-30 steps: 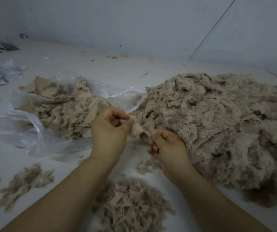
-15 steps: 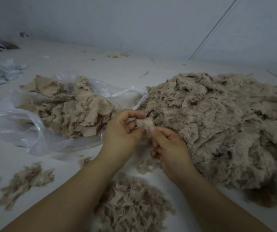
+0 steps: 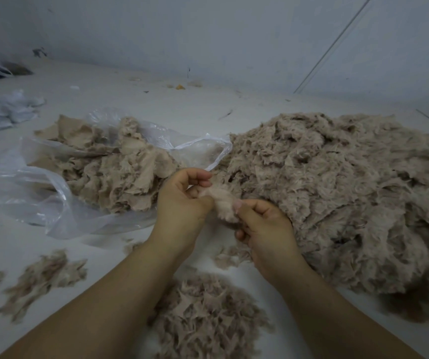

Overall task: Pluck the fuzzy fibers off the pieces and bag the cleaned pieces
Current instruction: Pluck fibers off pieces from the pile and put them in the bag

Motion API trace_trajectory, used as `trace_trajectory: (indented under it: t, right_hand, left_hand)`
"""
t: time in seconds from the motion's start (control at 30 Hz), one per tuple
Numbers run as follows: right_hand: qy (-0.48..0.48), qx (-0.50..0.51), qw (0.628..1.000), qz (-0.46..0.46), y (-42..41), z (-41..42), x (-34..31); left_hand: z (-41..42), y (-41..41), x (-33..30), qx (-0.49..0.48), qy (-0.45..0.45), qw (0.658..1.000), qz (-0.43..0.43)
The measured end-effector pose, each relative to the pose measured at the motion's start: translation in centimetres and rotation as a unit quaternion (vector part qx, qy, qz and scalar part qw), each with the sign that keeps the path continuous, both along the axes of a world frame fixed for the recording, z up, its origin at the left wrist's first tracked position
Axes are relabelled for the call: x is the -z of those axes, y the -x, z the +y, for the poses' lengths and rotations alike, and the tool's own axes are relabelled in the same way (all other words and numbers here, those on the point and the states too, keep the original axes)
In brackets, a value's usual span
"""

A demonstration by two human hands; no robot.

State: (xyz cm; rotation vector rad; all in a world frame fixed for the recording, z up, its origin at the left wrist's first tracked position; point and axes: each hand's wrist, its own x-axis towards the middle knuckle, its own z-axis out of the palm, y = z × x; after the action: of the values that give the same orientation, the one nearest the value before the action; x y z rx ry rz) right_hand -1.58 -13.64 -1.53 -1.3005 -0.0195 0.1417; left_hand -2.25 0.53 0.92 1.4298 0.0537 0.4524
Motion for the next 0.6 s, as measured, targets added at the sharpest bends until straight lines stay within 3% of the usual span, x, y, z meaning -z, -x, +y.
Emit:
trace_trajectory:
  t: [0.1,0.2,0.27,0.37,0.6]
  right_hand:
    - [0.001,-0.007,1.0,0.001,-0.2,-0.04,0.19]
    - [0.023,-0.035,0.999,-0.019,-0.19,-0.11,0.14]
    - [0.024,-0.045,0.998,-0.028,-0.11,-0.15,0.15]
    - [0.02,-0.044,0.998,-0.032,-0.17,-0.18,0.26]
    - [0.027,-0.062,0.997,-0.035,-0.17,-0.12,0.08]
  left_hand:
    - [0.66,-0.33,-0.27,0.02,0.017,0.999,0.029]
    - [0.96,-0.32,-0.45,0.117,0.048,0.988,0.087]
    - [0.79,-0.03,-0.47,0.152,0.021,0.984,0.095]
    - [0.43,0.06,-0.35,0.125,-0.04,0.989,0.062]
    - [0.22,0.14,-0.6,0.044,-0.032,0.998,0.029]
